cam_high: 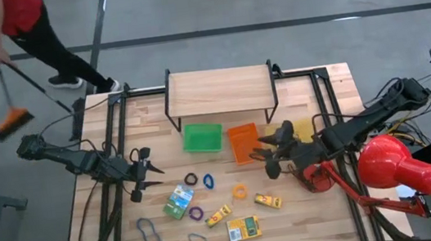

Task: Pick & Place Office Desk Supplies
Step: Put the left blue rubber band into the yellow bin

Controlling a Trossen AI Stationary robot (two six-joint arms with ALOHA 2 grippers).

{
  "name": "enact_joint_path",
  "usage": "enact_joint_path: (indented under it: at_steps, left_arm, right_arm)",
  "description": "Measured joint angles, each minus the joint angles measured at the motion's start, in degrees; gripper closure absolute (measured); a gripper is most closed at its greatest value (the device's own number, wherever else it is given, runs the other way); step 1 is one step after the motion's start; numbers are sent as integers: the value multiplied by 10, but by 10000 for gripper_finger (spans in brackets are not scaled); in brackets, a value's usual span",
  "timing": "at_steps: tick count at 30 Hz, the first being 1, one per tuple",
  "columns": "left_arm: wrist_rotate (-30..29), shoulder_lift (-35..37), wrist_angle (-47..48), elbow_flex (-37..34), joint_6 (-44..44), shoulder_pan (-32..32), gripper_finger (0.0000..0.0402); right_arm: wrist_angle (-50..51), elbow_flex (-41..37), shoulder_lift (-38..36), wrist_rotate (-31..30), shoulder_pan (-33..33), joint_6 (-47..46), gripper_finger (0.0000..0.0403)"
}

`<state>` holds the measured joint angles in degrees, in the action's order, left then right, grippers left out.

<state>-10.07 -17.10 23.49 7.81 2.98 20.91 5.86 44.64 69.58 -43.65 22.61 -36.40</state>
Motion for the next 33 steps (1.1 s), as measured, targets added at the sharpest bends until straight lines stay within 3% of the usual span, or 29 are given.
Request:
enact_joint_path:
  at_steps: [10,14,33]
  left_arm:
    - [0,0,0,0,0,0,238]
    - [0,0,0,0,0,0,238]
    - [0,0,0,0,-2,0,238]
  right_arm:
    - [-128,0,64,91,12,187,220]
    - [-169,-1,87,97,12,236,220]
    - [-190,0,89,96,11,245,220]
